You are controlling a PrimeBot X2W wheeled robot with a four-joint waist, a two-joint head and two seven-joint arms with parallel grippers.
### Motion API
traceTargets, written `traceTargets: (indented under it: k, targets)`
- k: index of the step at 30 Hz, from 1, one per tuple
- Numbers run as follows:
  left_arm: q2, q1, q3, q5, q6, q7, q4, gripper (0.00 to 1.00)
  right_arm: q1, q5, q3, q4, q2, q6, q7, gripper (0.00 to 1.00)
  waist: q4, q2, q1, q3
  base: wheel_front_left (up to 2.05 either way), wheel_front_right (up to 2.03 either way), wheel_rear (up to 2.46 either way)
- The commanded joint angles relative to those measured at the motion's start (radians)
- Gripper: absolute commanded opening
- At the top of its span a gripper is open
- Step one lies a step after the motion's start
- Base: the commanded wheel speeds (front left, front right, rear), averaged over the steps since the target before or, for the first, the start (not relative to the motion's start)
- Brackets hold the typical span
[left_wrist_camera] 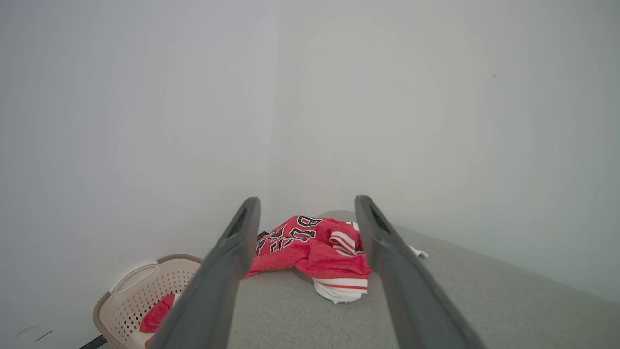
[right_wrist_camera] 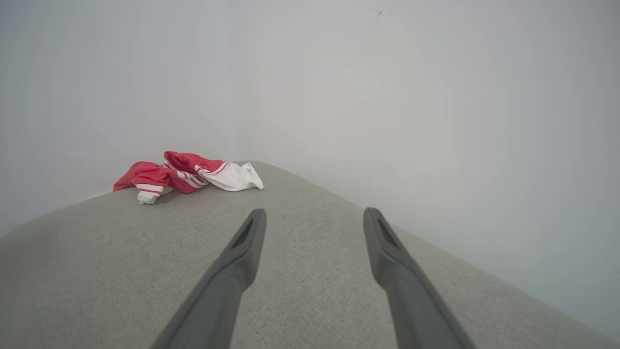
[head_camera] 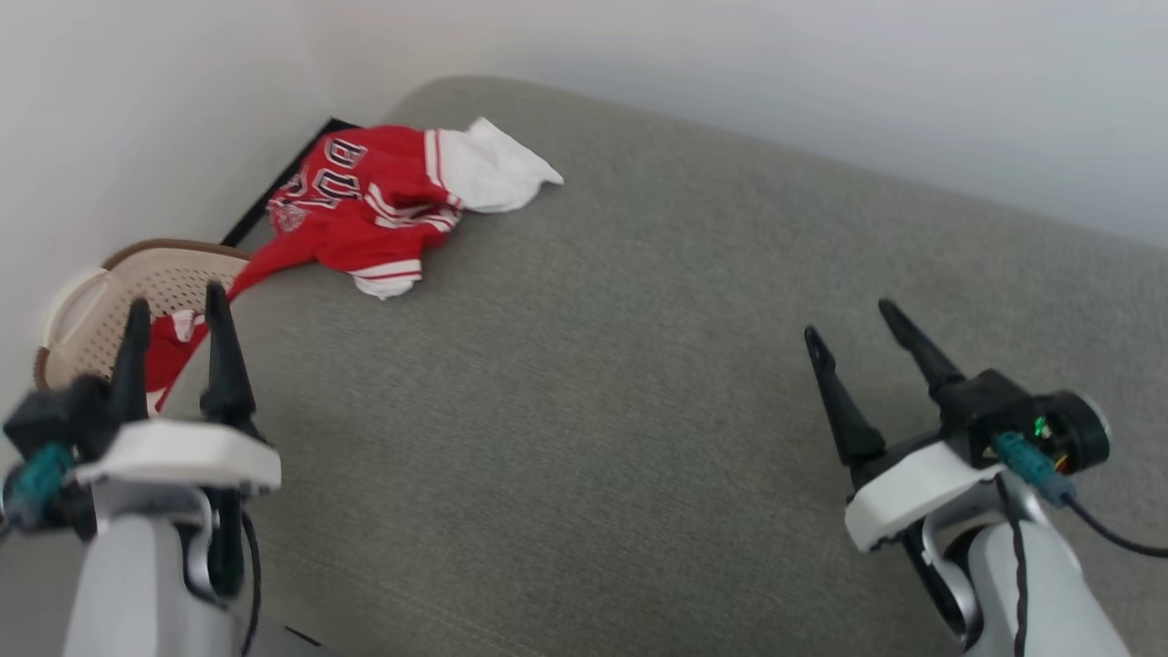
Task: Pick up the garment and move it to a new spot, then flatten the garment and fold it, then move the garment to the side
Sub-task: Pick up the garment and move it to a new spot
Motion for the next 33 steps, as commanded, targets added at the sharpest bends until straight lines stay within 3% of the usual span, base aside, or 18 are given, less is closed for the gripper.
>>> traceTargets:
  k: [1, 18, 27, 33]
  targets:
    - [0.007, -0.021, -0.003, -0.006, -0.006, -0.005, 0.007, 1.0, -0.011, -0.001, -0.001, -0.008, -0.005, 0.0, 0.005, 1.0, -0.021, 0.0, 0.0, 0.026, 0.0, 0.0, 0.0]
    - [0.113, -0.413, -0.068, -0.087, -0.015, -0.005, 0.315, 1.0, -0.089, -0.011, 0.013, -0.193, -0.085, 0.0, 0.09, 1.0, -0.108, 0.0, 0.0, 0.221, 0.0, 0.0, 0.0]
    - [0.176, -0.608, -0.136, -0.17, -0.015, -0.005, 0.564, 1.0, -0.152, -0.012, 0.024, -0.308, -0.132, 0.0, 0.146, 1.0, -0.156, 0.0, 0.0, 0.348, 0.0, 0.0, 0.0]
    - [0.217, -0.737, -0.149, -0.193, -0.003, 0.059, 0.762, 1.0, -0.194, -0.014, 0.034, -0.38, -0.146, 0.0, 0.179, 1.0, -0.185, 0.0, 0.0, 0.422, 0.0, 0.0, 0.0]
